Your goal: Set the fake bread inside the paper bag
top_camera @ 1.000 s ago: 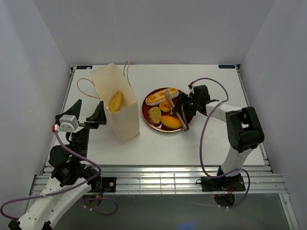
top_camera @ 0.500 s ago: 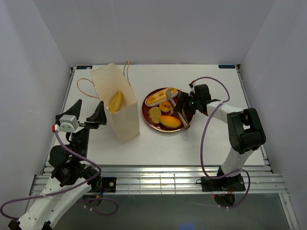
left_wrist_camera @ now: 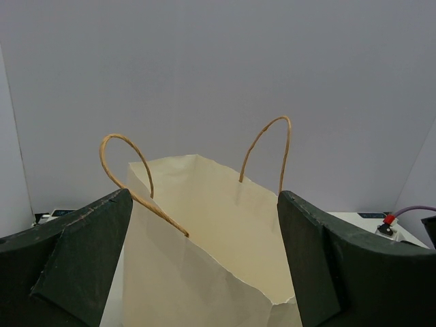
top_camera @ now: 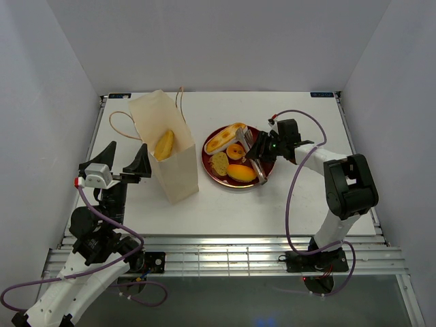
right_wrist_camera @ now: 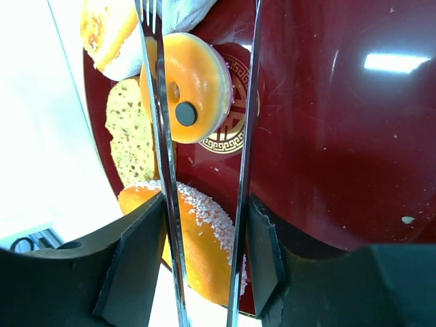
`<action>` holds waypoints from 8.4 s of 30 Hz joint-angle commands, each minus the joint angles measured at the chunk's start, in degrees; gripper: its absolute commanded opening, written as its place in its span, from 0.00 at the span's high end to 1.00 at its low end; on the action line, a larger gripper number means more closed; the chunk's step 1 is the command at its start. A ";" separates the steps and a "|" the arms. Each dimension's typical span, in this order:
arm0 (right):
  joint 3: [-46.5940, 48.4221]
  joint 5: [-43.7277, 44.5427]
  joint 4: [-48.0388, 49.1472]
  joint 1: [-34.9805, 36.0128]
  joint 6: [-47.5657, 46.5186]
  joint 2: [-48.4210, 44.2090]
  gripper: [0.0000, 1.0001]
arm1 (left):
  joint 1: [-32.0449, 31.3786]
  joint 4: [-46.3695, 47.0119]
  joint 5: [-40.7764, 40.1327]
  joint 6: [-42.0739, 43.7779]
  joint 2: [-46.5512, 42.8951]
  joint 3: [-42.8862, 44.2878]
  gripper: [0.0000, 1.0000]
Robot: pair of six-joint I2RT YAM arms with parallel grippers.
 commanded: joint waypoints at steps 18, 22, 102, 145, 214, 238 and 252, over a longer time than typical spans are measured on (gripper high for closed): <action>1.55 -9.82 2.08 -3.21 3.66 -4.62 0.55 | -0.29 0.79 0.60 0.71 -0.12 -0.50 0.02; 0.85 -10.26 1.99 -3.92 4.01 -6.38 0.49 | -0.29 0.79 0.69 0.62 -0.03 -0.50 0.02; 11.92 -13.52 -2.67 -7.17 5.24 8.82 0.41 | -0.38 1.14 0.69 1.50 -0.73 -0.67 0.02; 17.90 -15.80 -16.37 -7.08 -0.64 -3.13 0.92 | -0.38 1.31 0.25 1.85 -1.79 -0.76 0.02; 41.10 -18.08 -24.04 -2.60 1.45 -37.14 0.92 | -0.38 6.68 -5.11 6.77 -1.70 -4.63 0.05; 41.89 -12.64 -17.61 15.75 1.99 -31.53 0.92 | -0.38 6.68 -5.55 7.30 -1.43 -4.63 0.05; 44.35 -5.79 -17.26 25.17 -2.31 -23.70 0.92 | -0.38 6.68 -4.67 6.77 -1.96 -4.54 0.05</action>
